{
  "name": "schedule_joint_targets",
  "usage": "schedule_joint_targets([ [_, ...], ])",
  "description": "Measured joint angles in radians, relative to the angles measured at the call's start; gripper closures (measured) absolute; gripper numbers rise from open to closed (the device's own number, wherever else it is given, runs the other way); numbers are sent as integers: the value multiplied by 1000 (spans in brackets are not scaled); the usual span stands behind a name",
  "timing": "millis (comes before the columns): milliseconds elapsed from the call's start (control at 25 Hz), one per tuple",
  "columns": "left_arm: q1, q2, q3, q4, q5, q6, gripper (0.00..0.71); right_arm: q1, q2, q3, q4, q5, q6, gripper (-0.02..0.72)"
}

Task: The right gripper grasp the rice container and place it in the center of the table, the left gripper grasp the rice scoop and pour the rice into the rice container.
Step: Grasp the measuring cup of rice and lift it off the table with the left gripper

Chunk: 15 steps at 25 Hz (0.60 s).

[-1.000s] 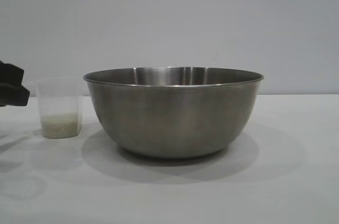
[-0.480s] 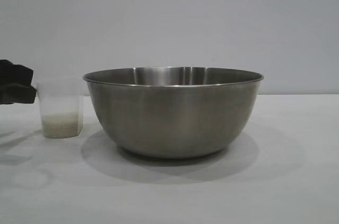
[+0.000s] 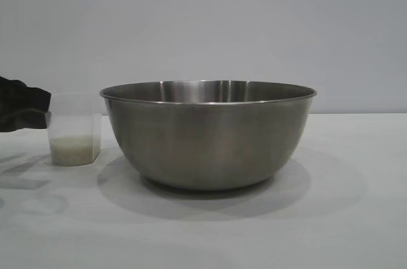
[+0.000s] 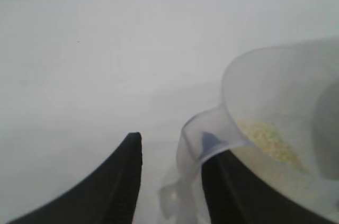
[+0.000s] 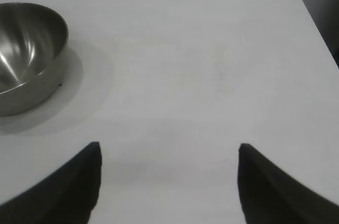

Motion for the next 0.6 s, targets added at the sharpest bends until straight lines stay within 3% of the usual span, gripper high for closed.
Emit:
schedule_joint_targets([
  [320, 0, 3, -55, 2, 0, 39, 438, 0, 0, 0, 0, 0, 0, 220],
  [600, 0, 34, -114, 46, 0, 71, 710, 0, 0, 0, 0, 0, 0, 220],
])
